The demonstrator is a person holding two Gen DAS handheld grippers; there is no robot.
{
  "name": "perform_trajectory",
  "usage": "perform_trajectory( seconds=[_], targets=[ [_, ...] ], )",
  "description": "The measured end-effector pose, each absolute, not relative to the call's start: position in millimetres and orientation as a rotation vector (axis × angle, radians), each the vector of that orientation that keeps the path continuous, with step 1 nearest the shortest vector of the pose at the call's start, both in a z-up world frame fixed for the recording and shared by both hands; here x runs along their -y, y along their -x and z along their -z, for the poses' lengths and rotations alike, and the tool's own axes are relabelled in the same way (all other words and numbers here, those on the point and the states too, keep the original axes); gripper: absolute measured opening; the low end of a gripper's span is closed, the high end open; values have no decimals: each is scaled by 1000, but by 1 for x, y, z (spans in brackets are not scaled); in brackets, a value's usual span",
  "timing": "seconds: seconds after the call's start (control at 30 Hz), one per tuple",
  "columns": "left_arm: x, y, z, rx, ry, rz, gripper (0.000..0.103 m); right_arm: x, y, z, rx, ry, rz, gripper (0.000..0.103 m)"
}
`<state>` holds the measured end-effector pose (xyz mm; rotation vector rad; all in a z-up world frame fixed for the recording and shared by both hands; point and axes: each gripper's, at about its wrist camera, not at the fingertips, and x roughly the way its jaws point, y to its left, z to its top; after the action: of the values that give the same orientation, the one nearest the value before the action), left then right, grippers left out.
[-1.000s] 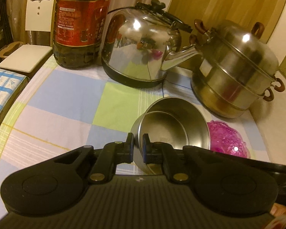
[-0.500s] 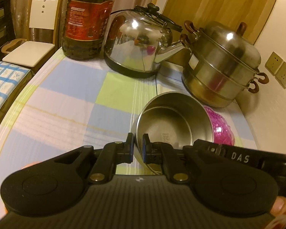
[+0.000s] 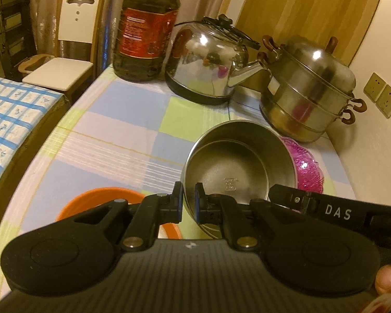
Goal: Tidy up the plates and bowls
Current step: 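Lift the steel bowl with both tools and carry it toward the orange bowl, then lower the small steel bowl into the orange bowl with both tools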
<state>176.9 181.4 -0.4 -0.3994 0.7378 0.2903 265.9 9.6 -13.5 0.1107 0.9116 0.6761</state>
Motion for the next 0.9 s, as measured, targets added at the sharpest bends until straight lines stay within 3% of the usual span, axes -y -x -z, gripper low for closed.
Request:
perform_trajectory(
  seconds=[0.9],
  targets=[
    [-209,-117,2,-747,442,-366,7,-48,-238,9,-929,-79,-798,9]
  ],
)
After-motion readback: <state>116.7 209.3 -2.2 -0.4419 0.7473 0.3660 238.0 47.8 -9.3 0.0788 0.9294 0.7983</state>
